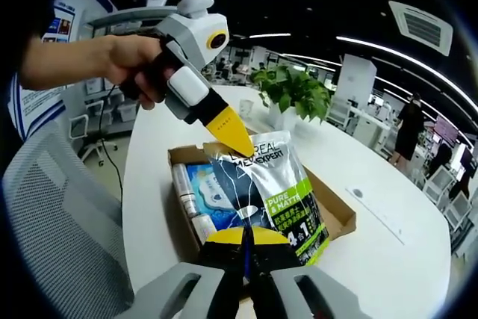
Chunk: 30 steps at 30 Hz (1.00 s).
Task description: Operate the shoe box by opening the lid, removing the specified soft item, and placing it in the target area until the item is outside and the box remains undamaged.
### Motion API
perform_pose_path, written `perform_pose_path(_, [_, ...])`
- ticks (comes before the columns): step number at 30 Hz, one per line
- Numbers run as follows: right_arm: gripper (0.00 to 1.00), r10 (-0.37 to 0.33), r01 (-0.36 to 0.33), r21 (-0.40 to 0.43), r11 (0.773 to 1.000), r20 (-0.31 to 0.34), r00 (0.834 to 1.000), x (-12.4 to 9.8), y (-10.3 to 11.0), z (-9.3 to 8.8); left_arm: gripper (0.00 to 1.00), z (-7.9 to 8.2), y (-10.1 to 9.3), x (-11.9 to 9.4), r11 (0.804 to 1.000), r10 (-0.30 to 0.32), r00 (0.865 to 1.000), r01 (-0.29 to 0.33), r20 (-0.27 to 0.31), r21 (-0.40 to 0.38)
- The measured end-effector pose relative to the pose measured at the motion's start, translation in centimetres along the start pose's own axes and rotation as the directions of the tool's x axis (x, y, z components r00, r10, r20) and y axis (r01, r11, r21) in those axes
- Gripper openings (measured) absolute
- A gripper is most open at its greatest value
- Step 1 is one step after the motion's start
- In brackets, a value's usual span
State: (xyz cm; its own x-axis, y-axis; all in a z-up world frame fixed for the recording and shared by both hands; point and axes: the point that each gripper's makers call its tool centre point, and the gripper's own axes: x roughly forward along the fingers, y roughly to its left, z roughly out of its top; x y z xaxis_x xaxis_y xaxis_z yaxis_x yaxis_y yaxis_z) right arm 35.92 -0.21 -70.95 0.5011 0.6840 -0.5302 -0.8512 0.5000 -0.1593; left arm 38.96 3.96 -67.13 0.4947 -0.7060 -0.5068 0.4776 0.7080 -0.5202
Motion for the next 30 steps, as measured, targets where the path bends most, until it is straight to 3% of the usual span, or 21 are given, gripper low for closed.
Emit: perform_pose_path(30, [0.00,-0.045,0.046,0.024,0.999,-0.048,0.998,-2.6,-2.4,-4.9,0.00,-1.3,-2.5,5.5,0.998,-0.028,0.997,0.032,-0.074,0.059])
